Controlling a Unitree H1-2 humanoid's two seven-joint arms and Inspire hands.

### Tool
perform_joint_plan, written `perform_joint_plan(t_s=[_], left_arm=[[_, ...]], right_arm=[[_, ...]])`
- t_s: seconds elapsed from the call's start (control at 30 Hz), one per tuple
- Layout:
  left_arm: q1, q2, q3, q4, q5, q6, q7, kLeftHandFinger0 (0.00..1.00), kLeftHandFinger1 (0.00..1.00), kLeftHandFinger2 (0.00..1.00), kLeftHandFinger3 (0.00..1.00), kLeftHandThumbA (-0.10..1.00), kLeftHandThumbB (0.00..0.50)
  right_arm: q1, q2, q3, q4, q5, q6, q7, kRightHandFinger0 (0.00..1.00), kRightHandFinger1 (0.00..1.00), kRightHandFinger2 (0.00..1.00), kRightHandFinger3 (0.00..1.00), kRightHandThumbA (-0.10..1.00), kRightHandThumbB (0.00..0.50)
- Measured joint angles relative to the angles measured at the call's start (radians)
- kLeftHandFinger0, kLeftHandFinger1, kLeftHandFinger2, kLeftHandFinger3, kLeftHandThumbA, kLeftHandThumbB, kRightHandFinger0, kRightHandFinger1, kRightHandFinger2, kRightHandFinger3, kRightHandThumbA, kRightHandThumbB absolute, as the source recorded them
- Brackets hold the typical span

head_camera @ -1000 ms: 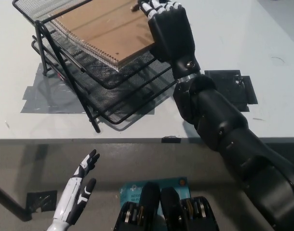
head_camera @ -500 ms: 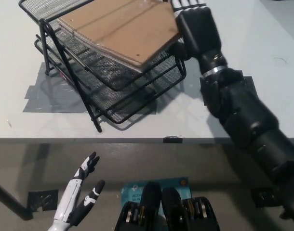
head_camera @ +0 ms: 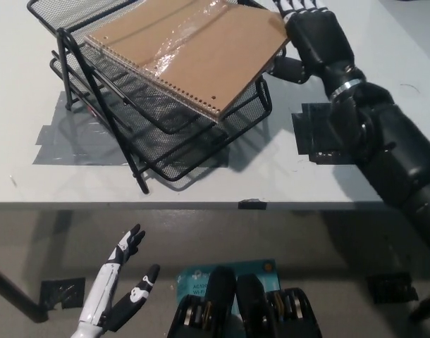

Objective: A person hands a notebook to the robot and the robot grabs it with its right hand and places it in the file tray kept in the centre of the desk infront of it.

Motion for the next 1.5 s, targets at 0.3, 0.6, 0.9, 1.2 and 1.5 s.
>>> perform_joint_plan(t_s=[0.3,0.6,0.9,1.2,1.5], left_arm=[[-0.001,0.0,0.0,0.001,0.0,0.01,0.0,1.0,1.0,1.0,1.0,0.66,0.324],[-0.004,0.0,0.0,0.001,0.0,0.021,0.0,1.0,1.0,1.0,1.0,0.61,0.356],[-0.005,0.0,0.0,0.001,-0.001,0.033,0.0,1.0,1.0,1.0,1.0,0.62,0.372],[-0.012,0.0,0.0,0.001,-0.001,0.045,0.0,1.0,1.0,1.0,1.0,0.6,0.377],[-0.02,0.0,0.0,0.001,-0.001,0.058,-0.001,1.0,1.0,1.0,1.0,0.58,0.38]], right_arm=[[-0.007,-0.037,0.028,-0.071,0.094,0.046,0.181,1.0,1.0,1.0,1.0,0.13,0.5],[-0.015,-0.083,0.057,-0.157,0.154,0.096,0.334,1.0,1.0,1.0,1.0,0.38,0.5],[-0.024,-0.149,0.08,-0.26,0.208,0.151,0.497,1.0,1.0,1.0,1.0,1.0,0.5],[-0.067,-0.253,0.12,-0.372,0.31,0.218,0.681,1.0,1.0,1.0,1.0,1.0,0.484],[-0.108,-0.356,0.173,-0.482,0.478,0.271,0.791,1.0,1.0,1.0,1.0,1.0,0.5]])
